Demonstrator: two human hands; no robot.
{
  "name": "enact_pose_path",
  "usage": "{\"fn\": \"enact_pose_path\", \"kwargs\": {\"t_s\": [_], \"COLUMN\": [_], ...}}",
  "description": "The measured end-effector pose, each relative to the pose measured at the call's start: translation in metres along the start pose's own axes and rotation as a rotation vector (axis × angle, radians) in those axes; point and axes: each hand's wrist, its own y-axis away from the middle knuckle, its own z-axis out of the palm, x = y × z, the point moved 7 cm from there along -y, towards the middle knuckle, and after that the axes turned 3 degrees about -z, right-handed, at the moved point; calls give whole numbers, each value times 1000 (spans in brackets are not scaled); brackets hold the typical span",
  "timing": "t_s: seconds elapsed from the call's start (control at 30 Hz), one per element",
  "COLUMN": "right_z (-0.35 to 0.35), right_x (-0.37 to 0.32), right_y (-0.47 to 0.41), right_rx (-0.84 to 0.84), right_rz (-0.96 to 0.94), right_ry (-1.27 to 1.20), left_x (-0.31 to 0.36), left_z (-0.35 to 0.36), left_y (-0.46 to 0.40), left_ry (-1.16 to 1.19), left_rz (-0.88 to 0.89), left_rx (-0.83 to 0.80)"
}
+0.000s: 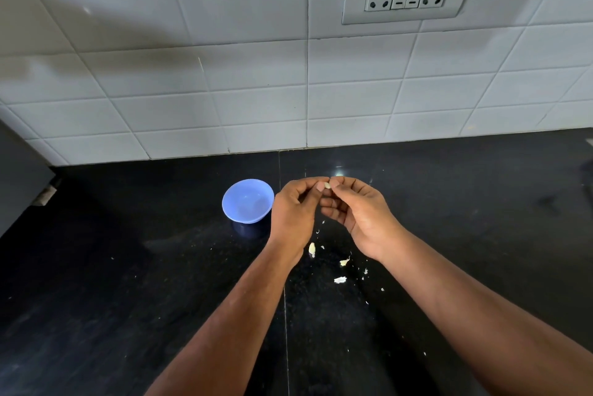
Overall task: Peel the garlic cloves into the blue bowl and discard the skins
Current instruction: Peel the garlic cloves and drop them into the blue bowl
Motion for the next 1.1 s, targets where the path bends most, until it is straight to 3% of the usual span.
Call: {"fn": "enact_pose_path", "kwargs": {"t_s": [0.17,0.47,0.83,1.1], "right_z": [-4,-6,-5,-5], "right_x": [-2,-5,-13,-10], "right_y": [1,1,5,9], "right_rx": [-5,-4,-49,-79], "right_rz": [-18,-81,-173,-69], "right_ry": [43,160,94,119], "left_x": [-2,3,5,4], "left_z": [-9,-10,-2,-1], "left_y": [-3,-7,7,9], "left_ry": [-50,-135,41,149], "left_rz": [11,-2,-23,-53], "left_rx": [92,74,-17,-53]}}
